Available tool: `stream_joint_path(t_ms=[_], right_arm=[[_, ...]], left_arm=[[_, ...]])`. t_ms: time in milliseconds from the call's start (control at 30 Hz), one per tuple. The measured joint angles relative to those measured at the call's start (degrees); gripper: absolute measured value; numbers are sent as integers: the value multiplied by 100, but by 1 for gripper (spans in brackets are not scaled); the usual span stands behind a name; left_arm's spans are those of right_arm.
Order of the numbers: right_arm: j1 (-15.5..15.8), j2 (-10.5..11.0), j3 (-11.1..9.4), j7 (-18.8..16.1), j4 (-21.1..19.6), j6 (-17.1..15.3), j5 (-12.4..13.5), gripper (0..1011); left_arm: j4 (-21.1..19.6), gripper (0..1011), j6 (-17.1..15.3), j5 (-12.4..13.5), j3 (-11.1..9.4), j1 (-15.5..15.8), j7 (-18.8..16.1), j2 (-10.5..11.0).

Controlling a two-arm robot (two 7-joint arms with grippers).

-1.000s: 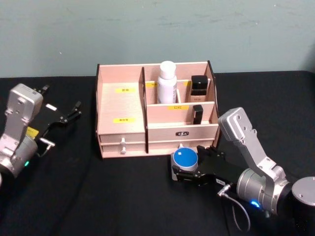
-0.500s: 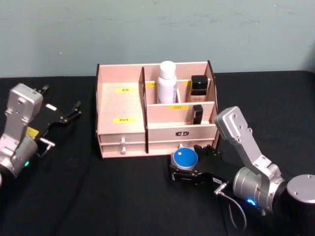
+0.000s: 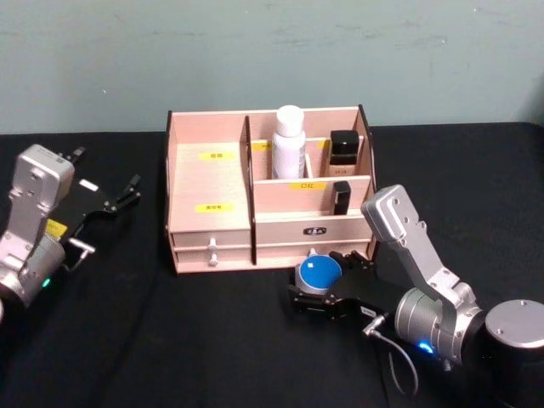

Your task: Pick up the facial cleanser and watermelon frost from the table and place them into the tiered storage box.

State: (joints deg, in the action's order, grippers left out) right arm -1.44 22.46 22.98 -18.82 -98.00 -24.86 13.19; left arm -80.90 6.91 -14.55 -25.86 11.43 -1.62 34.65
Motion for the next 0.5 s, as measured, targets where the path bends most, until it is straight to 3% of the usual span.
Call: stream_joint_path(t_ms=[500], right_arm=[[-26, -12, 21, 1, 21, -2, -66, 1000]], left_arm=[[0, 1001, 0, 0, 0, 0, 0, 0]])
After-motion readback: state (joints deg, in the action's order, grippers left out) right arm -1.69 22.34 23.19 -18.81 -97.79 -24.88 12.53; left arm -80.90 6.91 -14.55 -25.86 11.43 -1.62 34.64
